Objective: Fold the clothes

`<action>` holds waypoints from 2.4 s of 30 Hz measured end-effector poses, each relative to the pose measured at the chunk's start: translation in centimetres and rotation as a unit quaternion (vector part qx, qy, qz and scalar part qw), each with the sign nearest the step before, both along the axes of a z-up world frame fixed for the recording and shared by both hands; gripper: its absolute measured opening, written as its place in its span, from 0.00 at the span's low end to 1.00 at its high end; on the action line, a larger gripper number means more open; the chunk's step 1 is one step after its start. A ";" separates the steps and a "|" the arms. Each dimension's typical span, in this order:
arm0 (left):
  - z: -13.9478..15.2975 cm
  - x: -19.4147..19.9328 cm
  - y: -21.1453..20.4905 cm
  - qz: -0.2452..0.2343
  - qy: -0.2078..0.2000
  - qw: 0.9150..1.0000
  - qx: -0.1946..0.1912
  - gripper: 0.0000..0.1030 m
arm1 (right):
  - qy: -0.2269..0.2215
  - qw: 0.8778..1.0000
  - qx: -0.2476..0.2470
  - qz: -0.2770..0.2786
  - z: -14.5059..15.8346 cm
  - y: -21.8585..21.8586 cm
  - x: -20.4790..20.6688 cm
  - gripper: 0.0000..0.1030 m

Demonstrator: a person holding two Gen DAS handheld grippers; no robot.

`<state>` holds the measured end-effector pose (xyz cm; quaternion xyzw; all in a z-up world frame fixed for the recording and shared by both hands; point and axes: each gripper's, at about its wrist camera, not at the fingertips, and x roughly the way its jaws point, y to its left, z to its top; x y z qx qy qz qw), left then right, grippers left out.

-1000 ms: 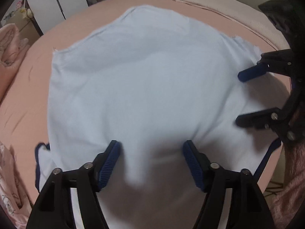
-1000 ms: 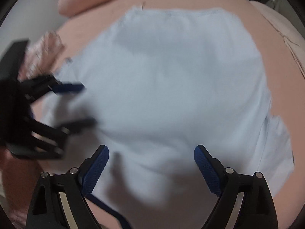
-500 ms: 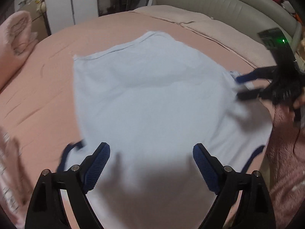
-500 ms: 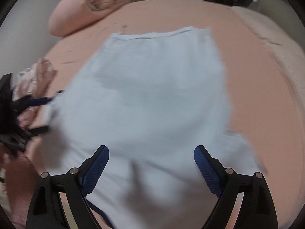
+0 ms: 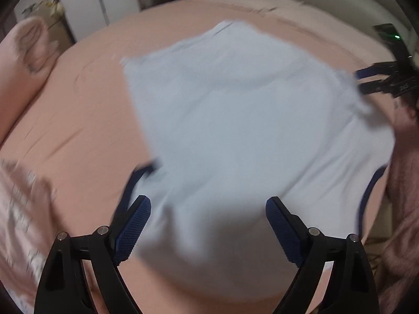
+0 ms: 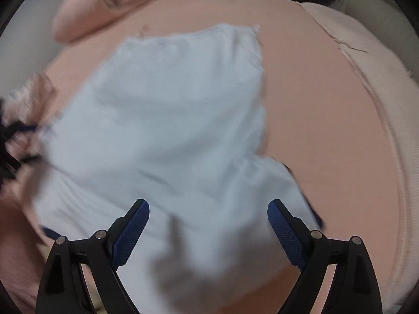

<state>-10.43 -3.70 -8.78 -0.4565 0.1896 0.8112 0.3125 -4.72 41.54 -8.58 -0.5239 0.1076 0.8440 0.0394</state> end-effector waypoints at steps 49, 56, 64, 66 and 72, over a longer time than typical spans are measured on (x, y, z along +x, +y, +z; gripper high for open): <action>-1.0 6.4 -0.7 0.107 -0.044 0.989 -0.092 0.24 | -0.093 0.979 0.068 -0.171 -2.0 4.3 7.9 0.98; -2.7 9.8 4.4 0.027 -0.051 0.998 -0.029 0.25 | -0.060 0.995 0.000 -0.076 -3.3 -0.6 6.7 0.98; -2.1 10.4 1.7 0.073 -0.068 0.994 -0.047 0.33 | -0.108 0.983 0.084 -0.118 -3.7 -1.1 8.5 0.99; -1.6 10.1 2.3 0.062 -0.060 0.996 -0.031 0.33 | -0.069 0.989 0.080 -0.106 -2.2 -1.8 8.8 0.99; -0.8 7.8 4.9 0.022 -0.034 0.999 -0.020 0.33 | -0.086 0.995 0.028 -0.031 -3.2 -4.3 6.4 0.99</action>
